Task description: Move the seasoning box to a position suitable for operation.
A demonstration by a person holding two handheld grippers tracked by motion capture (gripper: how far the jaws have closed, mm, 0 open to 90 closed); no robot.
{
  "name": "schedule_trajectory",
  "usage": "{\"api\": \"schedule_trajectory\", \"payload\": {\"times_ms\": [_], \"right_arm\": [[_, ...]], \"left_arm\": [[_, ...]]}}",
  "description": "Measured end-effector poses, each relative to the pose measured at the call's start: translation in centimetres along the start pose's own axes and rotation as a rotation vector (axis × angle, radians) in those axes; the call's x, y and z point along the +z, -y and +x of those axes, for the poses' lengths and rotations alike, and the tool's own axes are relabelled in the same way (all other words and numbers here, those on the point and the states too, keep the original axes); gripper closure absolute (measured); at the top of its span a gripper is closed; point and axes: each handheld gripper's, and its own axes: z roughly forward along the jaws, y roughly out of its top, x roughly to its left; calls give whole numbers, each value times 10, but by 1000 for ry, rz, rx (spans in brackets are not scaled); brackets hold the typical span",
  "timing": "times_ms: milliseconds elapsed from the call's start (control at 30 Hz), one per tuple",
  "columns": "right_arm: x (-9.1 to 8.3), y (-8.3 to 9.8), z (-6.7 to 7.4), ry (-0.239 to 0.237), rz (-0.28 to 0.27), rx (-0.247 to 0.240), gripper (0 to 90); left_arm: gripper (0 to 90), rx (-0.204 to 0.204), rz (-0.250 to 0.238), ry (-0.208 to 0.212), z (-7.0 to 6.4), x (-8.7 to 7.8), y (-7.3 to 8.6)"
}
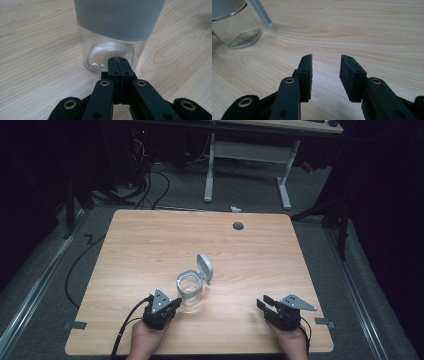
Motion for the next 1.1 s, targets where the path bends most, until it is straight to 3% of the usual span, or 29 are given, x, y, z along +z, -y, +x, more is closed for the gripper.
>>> {"api": "schedule_trajectory", "payload": {"times_ms": [367, 467, 733, 900, 933, 1100], "right_arm": [[0, 1, 0, 2, -1, 6, 611], [0, 1, 0, 2, 1, 8, 610], [0, 1, -1, 4, 2, 7, 588], [1, 1, 0, 11, 3, 4, 587], [3, 1, -1, 13, 12, 24, 576], [4, 1, -1, 37, 28, 27, 571]], "left_arm": [[900, 9, 17, 58, -25, 16, 7], [900, 9, 8, 48, -22, 13, 6], [900, 7, -52, -49, 13, 6, -14], [900, -24, -82, -88, 28, 18, -24], [900, -20, -85, -93, 30, 24, -26], [900, -19, -90, -86, 31, 37, -34]]}}
